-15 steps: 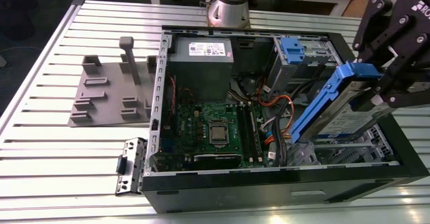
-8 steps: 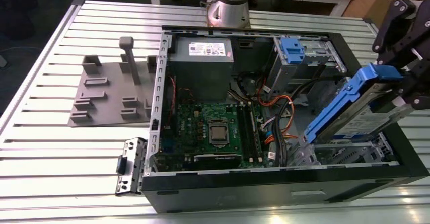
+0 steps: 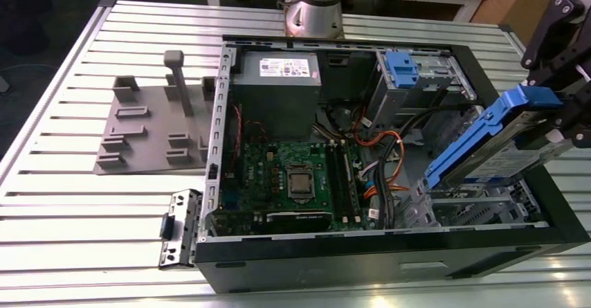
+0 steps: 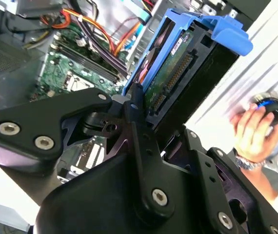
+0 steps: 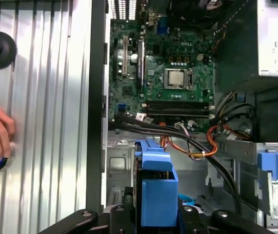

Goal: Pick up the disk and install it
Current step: 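Pick up the disk, then insert the disk into the insertion slot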

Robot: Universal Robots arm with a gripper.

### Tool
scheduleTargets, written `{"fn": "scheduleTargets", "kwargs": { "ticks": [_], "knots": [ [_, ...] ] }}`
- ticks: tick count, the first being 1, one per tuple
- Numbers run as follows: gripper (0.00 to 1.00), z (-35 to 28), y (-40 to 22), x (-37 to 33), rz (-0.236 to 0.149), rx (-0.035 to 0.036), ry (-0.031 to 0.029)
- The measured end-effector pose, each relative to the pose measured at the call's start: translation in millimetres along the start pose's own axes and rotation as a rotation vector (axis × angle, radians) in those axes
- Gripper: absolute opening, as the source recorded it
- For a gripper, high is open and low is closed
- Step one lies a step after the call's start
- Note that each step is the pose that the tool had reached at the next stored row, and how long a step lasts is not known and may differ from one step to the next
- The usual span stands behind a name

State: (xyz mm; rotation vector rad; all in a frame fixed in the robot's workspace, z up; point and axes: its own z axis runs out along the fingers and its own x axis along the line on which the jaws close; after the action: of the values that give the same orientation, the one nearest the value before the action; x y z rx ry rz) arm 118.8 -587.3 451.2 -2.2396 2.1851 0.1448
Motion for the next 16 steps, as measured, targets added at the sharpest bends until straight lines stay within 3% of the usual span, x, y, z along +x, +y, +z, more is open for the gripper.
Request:
{"fn": "scheduleTargets", "kwargs": {
  "ticks": [1,4,16],
  "knots": [
    [0.36,0.0,-1.9,0.6,0.000,-0.0003,-0.0048],
    [0.36,0.3,-9.4,1.5,0.000,-0.0021,-0.0052],
    [0.36,0.9,-9.9,1.6,0.000,-0.0022,-0.0052]
  ]
}}
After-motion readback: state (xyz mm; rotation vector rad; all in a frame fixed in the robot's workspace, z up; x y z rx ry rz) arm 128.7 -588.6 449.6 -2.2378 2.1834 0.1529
